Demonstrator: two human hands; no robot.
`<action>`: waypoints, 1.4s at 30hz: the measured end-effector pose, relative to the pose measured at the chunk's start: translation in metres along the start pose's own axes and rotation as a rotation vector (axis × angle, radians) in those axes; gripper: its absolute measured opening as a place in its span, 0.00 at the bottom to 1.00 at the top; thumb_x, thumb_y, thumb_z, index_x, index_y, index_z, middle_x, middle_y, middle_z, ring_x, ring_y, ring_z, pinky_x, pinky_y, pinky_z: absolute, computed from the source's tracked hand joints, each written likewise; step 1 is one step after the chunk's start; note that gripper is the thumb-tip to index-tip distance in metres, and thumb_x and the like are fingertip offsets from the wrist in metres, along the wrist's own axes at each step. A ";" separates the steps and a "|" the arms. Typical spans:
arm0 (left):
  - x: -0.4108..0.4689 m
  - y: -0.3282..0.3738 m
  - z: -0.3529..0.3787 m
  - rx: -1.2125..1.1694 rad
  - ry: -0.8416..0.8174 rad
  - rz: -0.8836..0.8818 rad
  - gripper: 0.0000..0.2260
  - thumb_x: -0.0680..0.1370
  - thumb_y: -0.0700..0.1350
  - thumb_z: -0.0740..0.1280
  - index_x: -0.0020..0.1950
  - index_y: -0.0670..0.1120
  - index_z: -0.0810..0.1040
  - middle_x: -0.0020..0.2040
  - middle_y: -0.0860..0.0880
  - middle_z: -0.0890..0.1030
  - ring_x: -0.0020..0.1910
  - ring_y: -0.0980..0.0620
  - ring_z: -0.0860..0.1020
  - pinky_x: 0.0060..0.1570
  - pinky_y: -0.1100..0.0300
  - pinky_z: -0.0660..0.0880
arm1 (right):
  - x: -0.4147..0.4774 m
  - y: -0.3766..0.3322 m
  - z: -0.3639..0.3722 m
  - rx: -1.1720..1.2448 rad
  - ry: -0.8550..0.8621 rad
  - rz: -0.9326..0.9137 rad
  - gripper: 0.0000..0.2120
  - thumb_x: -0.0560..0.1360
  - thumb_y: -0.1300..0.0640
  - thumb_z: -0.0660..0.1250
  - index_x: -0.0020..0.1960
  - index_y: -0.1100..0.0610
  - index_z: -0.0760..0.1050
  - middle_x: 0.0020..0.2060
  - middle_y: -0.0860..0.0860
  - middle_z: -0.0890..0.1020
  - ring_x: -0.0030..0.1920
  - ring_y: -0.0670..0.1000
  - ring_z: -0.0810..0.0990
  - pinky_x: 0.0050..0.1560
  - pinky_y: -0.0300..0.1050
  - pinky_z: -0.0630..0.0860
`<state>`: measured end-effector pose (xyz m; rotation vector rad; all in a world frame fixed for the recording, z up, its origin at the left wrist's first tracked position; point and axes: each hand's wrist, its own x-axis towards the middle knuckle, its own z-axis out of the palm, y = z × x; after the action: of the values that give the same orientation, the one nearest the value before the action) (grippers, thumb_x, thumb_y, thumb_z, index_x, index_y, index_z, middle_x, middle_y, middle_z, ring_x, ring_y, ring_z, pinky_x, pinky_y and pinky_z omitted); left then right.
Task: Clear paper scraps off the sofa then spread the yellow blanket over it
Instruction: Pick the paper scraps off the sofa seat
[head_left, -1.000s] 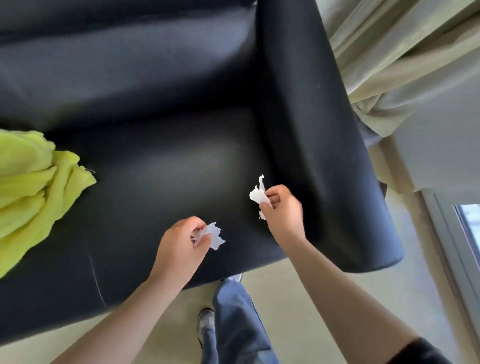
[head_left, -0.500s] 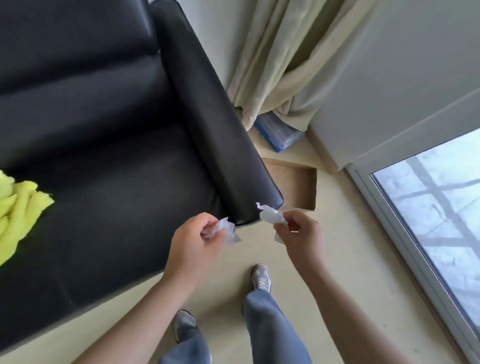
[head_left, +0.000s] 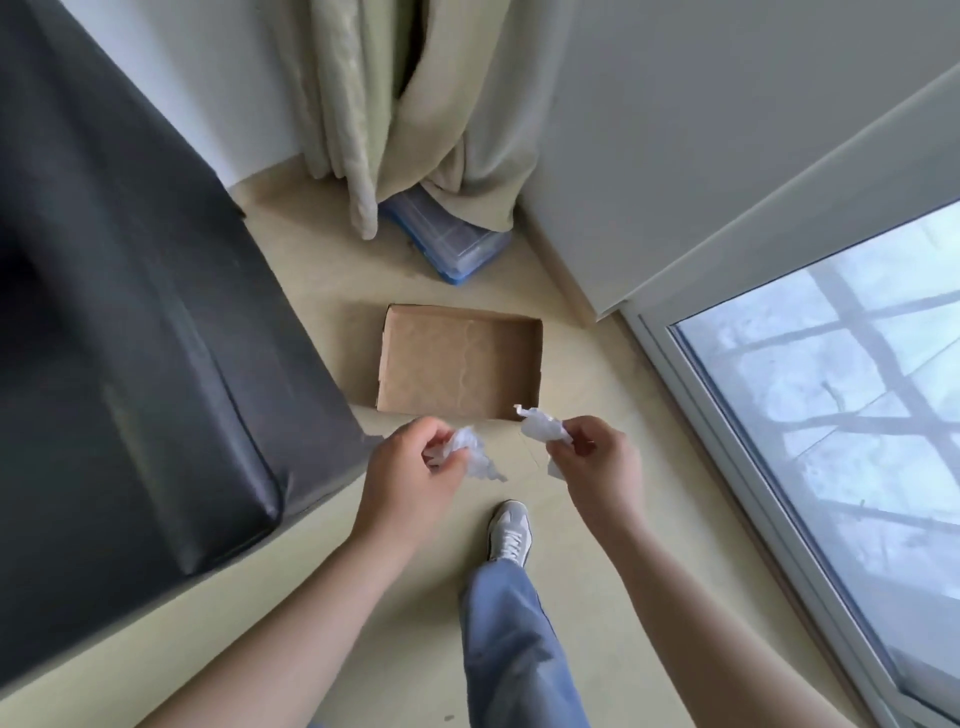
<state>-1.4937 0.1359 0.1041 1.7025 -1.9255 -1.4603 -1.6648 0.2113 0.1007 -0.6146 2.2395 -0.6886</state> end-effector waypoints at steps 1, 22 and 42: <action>0.014 0.004 0.018 0.004 -0.003 -0.018 0.06 0.73 0.42 0.70 0.38 0.48 0.74 0.32 0.55 0.75 0.32 0.59 0.72 0.32 0.69 0.65 | 0.020 0.007 -0.007 -0.027 -0.008 -0.002 0.07 0.71 0.63 0.68 0.37 0.54 0.76 0.23 0.43 0.76 0.26 0.39 0.74 0.25 0.30 0.65; 0.265 -0.175 0.173 0.105 0.062 -0.124 0.04 0.72 0.37 0.68 0.44 0.43 0.76 0.39 0.50 0.76 0.37 0.52 0.73 0.33 0.68 0.65 | 0.283 0.158 0.181 -0.077 -0.116 0.111 0.12 0.70 0.63 0.60 0.49 0.56 0.79 0.43 0.54 0.82 0.45 0.55 0.80 0.38 0.41 0.71; 0.204 -0.119 0.120 0.046 0.010 -0.132 0.20 0.74 0.44 0.70 0.65 0.47 0.75 0.62 0.48 0.78 0.56 0.50 0.79 0.57 0.54 0.75 | 0.227 0.099 0.122 -0.100 -0.155 0.000 0.18 0.70 0.64 0.64 0.59 0.54 0.76 0.54 0.48 0.80 0.48 0.56 0.82 0.53 0.50 0.79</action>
<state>-1.5650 0.0460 -0.1350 1.8864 -1.8875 -1.4587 -1.7427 0.1135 -0.1461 -0.6927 2.1393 -0.5137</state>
